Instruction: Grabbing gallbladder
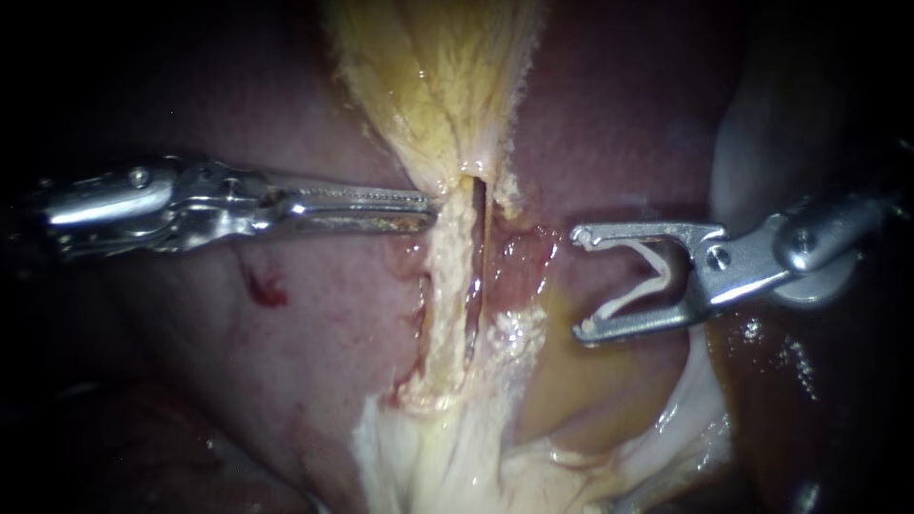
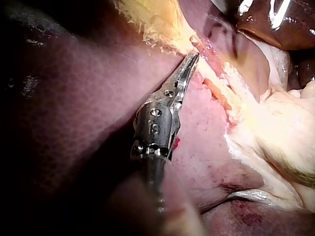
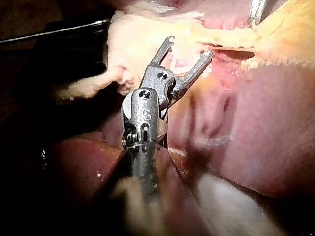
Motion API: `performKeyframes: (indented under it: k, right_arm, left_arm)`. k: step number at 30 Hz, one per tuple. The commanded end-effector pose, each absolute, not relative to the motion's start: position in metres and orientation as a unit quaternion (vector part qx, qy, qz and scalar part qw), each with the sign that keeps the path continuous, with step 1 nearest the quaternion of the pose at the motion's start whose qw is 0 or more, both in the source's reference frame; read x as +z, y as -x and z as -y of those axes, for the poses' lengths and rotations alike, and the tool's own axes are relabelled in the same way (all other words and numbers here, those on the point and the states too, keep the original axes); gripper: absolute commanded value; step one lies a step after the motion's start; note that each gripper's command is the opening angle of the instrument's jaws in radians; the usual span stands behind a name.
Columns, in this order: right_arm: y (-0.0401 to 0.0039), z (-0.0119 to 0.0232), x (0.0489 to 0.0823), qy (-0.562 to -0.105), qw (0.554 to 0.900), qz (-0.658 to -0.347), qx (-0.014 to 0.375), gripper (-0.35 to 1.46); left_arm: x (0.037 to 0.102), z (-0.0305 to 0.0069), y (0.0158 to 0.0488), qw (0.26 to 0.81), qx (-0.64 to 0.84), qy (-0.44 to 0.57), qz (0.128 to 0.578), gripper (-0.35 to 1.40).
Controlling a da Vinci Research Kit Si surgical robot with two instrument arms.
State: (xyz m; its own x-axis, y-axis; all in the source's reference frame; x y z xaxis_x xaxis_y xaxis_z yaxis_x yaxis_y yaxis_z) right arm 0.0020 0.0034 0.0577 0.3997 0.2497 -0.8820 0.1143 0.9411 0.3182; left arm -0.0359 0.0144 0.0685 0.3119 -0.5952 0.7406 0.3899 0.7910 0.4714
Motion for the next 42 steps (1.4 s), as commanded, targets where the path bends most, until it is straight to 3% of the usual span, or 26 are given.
performKeyframes:
  k: [1,9,22,42]
  right_arm:
    - [-0.0020,-0.0034,0.0577,-0.167,0.820,-0.546,0.041,0.50]
    - [-0.0019,-0.0034,0.0577,-0.167,0.820,-0.546,0.041,0.50]
    - [-0.0018,-0.0034,0.0578,-0.167,0.820,-0.546,0.041,0.50]
    - [-0.0018,-0.0034,0.0577,-0.167,0.820,-0.546,0.041,0.50]
  left_arm:
    - [0.0683,-0.0144,0.0357,0.801,-0.311,-0.107,0.500,-0.35]
    - [0.0653,-0.0148,0.0344,0.794,-0.327,-0.124,0.497,-0.35]
    - [0.0558,-0.0180,0.0274,0.774,-0.360,-0.128,0.506,-0.35]
    - [0.0545,-0.0183,0.0281,0.763,-0.372,-0.123,0.513,-0.35]
